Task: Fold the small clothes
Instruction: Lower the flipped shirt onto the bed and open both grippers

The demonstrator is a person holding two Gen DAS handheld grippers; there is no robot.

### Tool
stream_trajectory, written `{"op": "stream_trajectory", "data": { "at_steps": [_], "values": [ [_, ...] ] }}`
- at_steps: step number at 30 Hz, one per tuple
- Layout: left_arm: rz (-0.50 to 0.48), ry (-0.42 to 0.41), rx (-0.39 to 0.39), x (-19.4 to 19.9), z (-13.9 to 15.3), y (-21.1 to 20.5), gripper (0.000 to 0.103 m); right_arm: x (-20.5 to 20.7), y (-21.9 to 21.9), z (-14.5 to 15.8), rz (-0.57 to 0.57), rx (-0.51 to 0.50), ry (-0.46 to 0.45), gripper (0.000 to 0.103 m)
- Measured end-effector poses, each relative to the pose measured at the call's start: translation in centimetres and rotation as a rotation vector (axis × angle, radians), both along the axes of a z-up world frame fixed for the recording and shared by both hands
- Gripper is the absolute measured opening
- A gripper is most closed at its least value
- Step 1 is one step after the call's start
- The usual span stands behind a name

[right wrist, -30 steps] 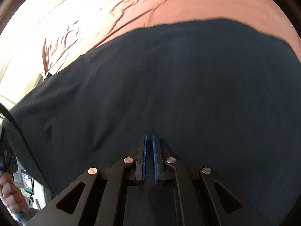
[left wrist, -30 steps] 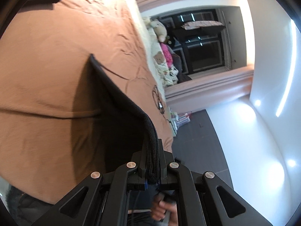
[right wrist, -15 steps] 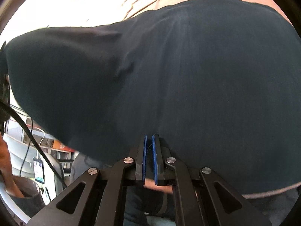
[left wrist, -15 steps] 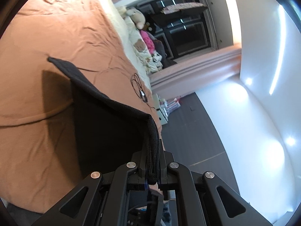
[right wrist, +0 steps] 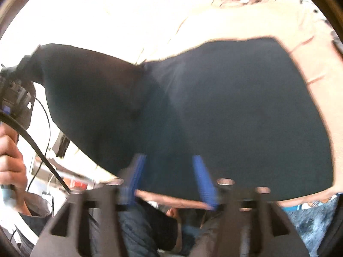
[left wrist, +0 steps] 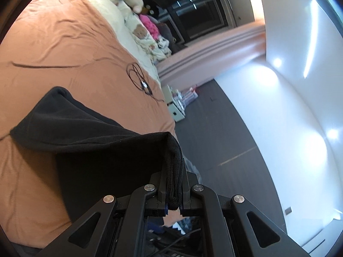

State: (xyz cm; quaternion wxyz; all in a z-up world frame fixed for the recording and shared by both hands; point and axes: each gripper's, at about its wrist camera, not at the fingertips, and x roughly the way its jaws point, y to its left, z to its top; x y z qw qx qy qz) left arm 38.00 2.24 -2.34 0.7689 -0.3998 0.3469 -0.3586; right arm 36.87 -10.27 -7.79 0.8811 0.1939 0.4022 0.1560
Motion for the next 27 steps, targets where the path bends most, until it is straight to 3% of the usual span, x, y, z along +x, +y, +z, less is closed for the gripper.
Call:
{"op": "stream_trajectory", "data": {
  "at_steps": [9, 18, 27],
  "values": [
    [-0.119, 0.029, 0.051, 0.8, -1.5, -7.7, 0.006, -3.1, -8.8, 0.2, -0.133, 0.057, -0.022, 0.059],
    [-0.217, 0.085, 0.077, 2.3, -4.4, -14.5, 0.006, -7.1, -14.0, -1.7, -0.257, 0.092, -0.001, 0.059],
    [-0.308, 0.17, 0.117, 2.4, -9.0, -20.5, 0.006, -12.1, -15.4, -1.0, -0.339, 0.098, 0.035, 0.059]
  ]
}}
